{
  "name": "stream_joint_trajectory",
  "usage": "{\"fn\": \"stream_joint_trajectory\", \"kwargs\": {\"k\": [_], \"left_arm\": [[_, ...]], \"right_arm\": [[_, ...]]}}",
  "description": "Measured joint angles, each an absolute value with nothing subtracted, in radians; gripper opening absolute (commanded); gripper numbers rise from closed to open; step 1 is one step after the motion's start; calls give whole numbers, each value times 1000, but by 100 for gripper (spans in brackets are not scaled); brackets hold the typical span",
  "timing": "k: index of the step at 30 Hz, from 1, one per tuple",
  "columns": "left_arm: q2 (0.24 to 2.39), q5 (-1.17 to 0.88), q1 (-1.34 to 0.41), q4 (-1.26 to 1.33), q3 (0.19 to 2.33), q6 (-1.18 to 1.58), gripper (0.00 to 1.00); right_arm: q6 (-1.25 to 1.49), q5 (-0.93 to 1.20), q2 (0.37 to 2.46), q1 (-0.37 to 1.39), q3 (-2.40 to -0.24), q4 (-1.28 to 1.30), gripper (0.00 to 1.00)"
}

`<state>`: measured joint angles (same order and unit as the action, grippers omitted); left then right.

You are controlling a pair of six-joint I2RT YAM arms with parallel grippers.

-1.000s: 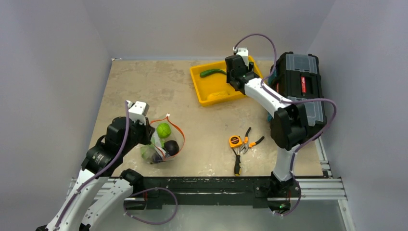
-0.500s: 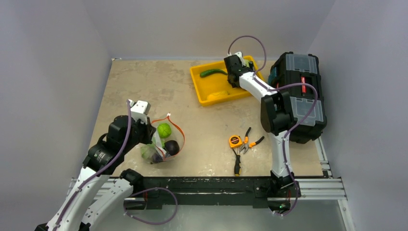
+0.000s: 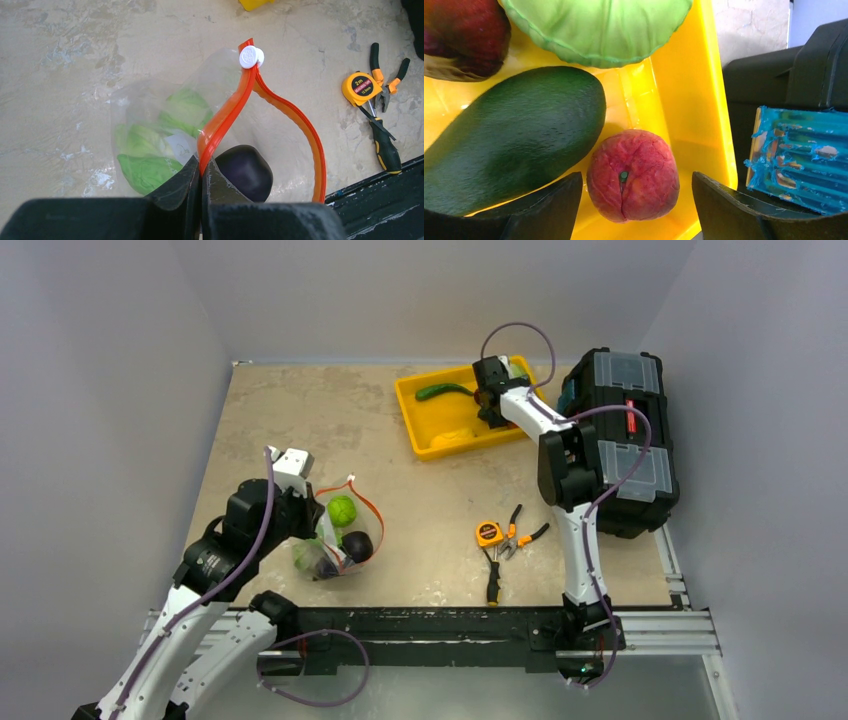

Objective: Place the food in the zip-top bag and seal the zipper
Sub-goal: Pick up the fake fruit from the bin.

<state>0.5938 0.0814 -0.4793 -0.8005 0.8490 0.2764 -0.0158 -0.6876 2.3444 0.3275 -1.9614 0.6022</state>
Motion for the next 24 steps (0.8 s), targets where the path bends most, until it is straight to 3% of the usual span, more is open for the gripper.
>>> {"fn": "stream_joint_trajectory", "kwargs": {"k": [6,12,19,24], "left_arm": [[596,81,-479,-801,849,276,0],[596,81,-479,-801,849,276,0],[596,82,-479,-801,849,277,0],[596,83,-479,-801,849,277,0]], "right_arm": [[17,-679,2350,319,-1961,626,54],[24,-659,2344,318,-1965,624,26],[45,-548,2223,319,-1941,597,12],[147,-316,1898,319,-1727,447,8]]}}
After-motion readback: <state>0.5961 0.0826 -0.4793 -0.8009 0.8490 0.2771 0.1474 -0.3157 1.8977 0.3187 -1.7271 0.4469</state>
